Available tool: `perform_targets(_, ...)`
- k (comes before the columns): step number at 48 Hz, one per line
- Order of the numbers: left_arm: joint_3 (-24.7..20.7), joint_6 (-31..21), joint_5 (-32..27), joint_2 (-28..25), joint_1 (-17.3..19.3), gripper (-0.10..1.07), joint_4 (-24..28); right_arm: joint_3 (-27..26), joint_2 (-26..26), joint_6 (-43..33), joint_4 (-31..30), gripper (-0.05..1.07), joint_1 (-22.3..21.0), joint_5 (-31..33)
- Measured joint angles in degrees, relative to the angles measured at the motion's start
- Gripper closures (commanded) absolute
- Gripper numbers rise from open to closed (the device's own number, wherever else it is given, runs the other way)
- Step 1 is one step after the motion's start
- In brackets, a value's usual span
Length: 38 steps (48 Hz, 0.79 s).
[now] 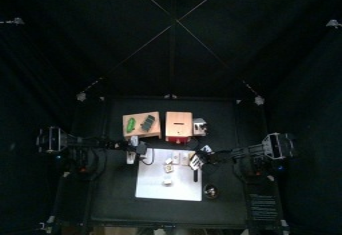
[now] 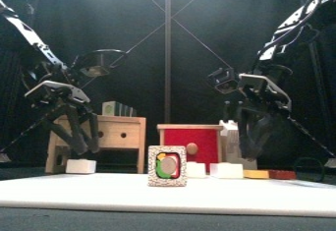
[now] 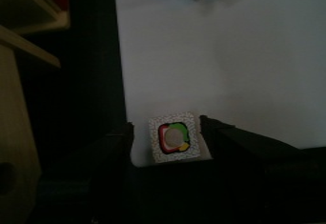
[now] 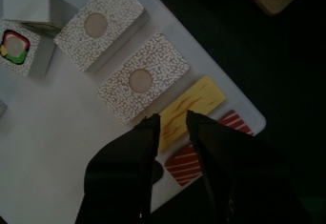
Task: Place second piece of sushi to top left
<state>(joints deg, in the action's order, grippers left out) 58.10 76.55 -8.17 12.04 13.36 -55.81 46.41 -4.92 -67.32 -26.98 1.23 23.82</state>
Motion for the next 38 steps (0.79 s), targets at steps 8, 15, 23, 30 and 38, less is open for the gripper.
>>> perform_targets(8, -1.05, 0.35, 0.35, 1.58, -2.37, 0.06, -0.09, -0.09, 0.0, 0.0, 0.0, 0.32, 0.0, 0.09)
perform_targets(15, -4.57, 0.79, 1.32, -0.44, -5.71, 0.06, 0.09, -0.35, 0.0, 0.0, -0.18, 0.32, 0.0, 0.09)
perform_targets(23, -9.93, 0.26, 2.55, -6.15, -7.12, 0.06, 1.76, -0.7, 0.0, 0.0, -0.18, 0.32, 0.0, 0.0)
perform_targets(30, -15.03, -0.09, 3.78, -11.78, -7.65, 0.06, 0.53, -0.62, 0.0, 0.0, -0.18, 0.32, 0.09, 0.09)
perform_targets(38, -18.98, -0.26, 3.96, -15.91, -9.67, 0.06, -4.83, -0.62, 0.0, 0.0, -0.09, 0.32, 0.35, 0.18)
